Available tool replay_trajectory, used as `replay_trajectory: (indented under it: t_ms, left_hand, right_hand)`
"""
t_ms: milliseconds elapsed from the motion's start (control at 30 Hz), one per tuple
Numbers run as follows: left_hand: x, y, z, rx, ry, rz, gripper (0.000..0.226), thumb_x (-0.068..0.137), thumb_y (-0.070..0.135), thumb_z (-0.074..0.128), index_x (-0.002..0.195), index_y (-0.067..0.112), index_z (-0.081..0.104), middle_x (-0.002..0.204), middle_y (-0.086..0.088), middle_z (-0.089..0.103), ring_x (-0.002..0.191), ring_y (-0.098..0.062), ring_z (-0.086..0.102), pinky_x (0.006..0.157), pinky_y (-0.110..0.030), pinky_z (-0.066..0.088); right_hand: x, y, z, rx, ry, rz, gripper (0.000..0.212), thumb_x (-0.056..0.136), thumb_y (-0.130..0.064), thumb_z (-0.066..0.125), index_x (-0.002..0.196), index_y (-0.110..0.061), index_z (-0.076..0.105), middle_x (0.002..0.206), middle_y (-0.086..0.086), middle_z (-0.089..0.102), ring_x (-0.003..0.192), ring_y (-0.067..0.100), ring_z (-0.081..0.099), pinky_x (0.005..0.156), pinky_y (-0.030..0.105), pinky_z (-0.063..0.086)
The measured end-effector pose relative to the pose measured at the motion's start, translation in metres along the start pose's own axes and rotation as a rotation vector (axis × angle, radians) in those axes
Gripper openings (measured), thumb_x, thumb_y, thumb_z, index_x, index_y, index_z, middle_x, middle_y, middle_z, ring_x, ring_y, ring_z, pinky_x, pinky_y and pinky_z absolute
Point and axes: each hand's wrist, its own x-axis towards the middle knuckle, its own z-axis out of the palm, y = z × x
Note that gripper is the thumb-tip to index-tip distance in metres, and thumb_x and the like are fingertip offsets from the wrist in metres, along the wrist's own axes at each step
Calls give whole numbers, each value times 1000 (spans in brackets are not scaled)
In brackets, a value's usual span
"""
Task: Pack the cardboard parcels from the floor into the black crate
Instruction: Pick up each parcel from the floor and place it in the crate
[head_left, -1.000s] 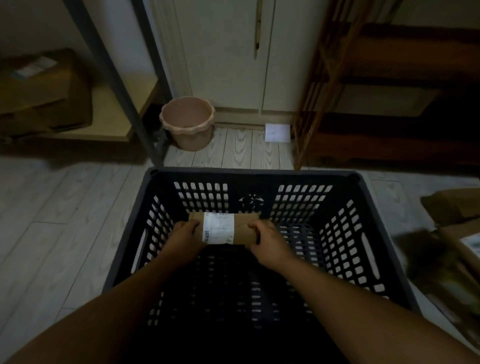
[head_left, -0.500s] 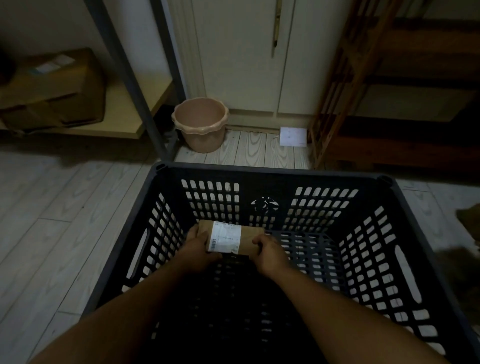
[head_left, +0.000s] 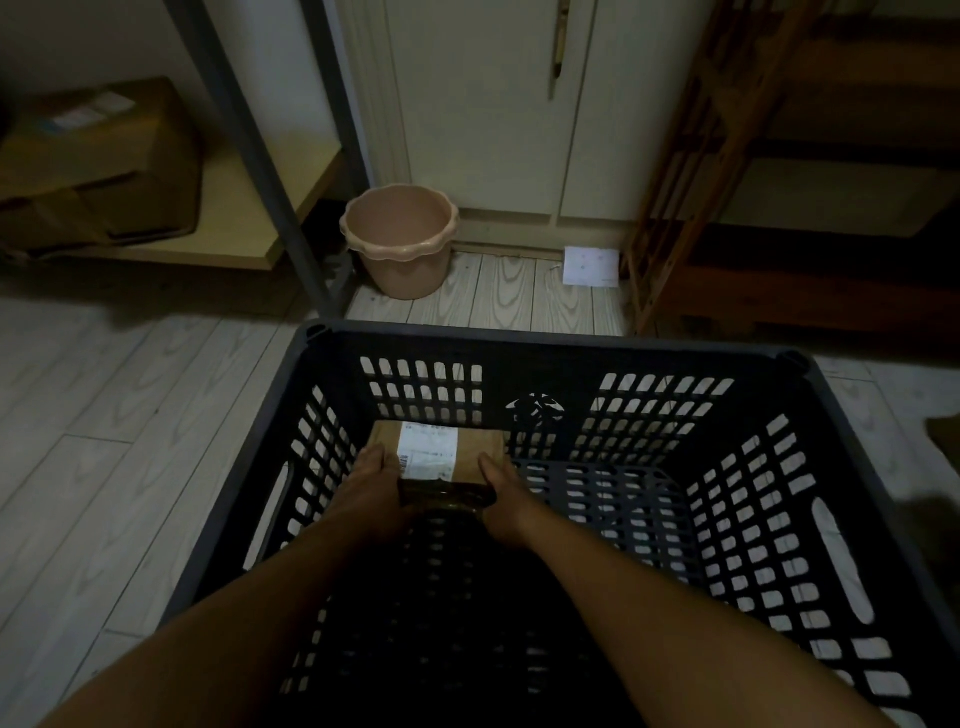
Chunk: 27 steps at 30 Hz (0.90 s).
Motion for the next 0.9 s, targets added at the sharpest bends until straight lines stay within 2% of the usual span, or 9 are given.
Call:
replay_trajectory:
  t_ms: [267,367,500,633,700,767,900]
  left_hand:
    - [-7,4,-15,64,-94,-23,91,86,53,53,150,14,1,158,-14,-6,145,-35,-3,119,-47,11]
    - [-36,11,-50,52,-57,23,90,84,51,57,150,17,7,158,-13,4,145,-35,4,118,-49,14]
    - [-100,31,-129,73,-77,42,86,85,51,55,150,22,6,158,-11,-2,146,-32,-3,116,-53,10]
    - [-176,59,-221,35,-89,-34,82,86,56,52,149,28,9,159,-7,-1,146,-30,-2,117,-55,10]
    - [-218,71,-268,64,-91,-31,79,85,57,51,149,31,11,159,-5,4,145,-32,1,116,-56,11]
    - [-262,88,-317,82,-87,-32,78,86,55,51,149,30,12,158,-6,6,145,-32,3,115,-56,13]
    - [-342,122,-400,27,-66,-25,73,87,45,56,148,28,19,157,-9,14,145,-33,8,115,-56,18]
  right_hand:
    - [-16,-12,-7,-124,-68,5,95,90,-26,61,149,-39,-12,158,2,-23,147,31,9,117,38,22]
    - [-58,-28,-35,-90,-24,-9,90,89,-33,61,152,-34,-4,159,3,-21,147,31,10,115,36,23]
    - [-141,-73,-99,-112,58,-1,78,89,-33,61,152,-27,15,160,5,-14,146,28,14,116,29,20]
    - [-236,-130,-159,-175,34,31,79,90,-35,59,153,-25,12,159,5,-15,147,25,5,116,27,15]
    - [-285,-158,-188,-281,16,26,77,92,-35,56,153,-24,10,160,4,-15,148,26,1,120,31,11]
    - [-337,-186,-220,-389,12,9,77,93,-37,54,154,-26,8,160,4,-14,148,27,-2,121,37,8]
    - [-446,-233,-278,-453,87,11,81,92,-43,54,154,-24,5,161,6,-9,148,26,-3,121,37,7]
